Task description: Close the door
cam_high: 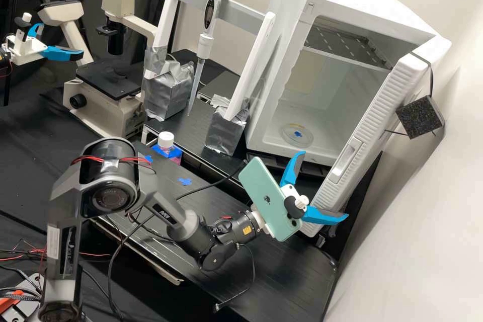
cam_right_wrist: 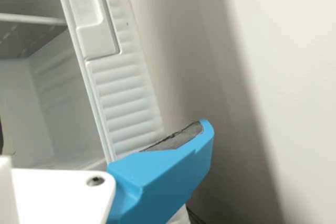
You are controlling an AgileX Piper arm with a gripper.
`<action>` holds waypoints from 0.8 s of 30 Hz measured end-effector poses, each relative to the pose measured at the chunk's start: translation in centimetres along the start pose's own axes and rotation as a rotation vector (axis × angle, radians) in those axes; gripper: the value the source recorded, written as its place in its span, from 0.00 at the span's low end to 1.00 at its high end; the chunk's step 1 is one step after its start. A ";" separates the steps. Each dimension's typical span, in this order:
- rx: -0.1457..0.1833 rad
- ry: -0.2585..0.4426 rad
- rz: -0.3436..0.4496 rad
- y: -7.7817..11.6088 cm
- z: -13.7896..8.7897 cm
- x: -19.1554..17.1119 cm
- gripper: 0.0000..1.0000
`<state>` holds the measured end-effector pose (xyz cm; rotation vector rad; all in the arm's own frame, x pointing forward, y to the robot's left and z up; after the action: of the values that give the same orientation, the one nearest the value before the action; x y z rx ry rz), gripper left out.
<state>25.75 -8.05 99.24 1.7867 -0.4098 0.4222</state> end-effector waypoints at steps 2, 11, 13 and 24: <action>0.005 0.003 -0.002 -0.2 -0.1 0.1 1.00; 0.021 0.008 -0.034 -1.5 -1.3 -1.0 1.00; 0.024 0.024 -0.052 -2.1 -2.1 -1.4 1.00; -0.002 0.141 -0.204 -6.1 -5.9 -3.3 1.00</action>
<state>25.37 -0.63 93.94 1.7637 -0.1280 0.4002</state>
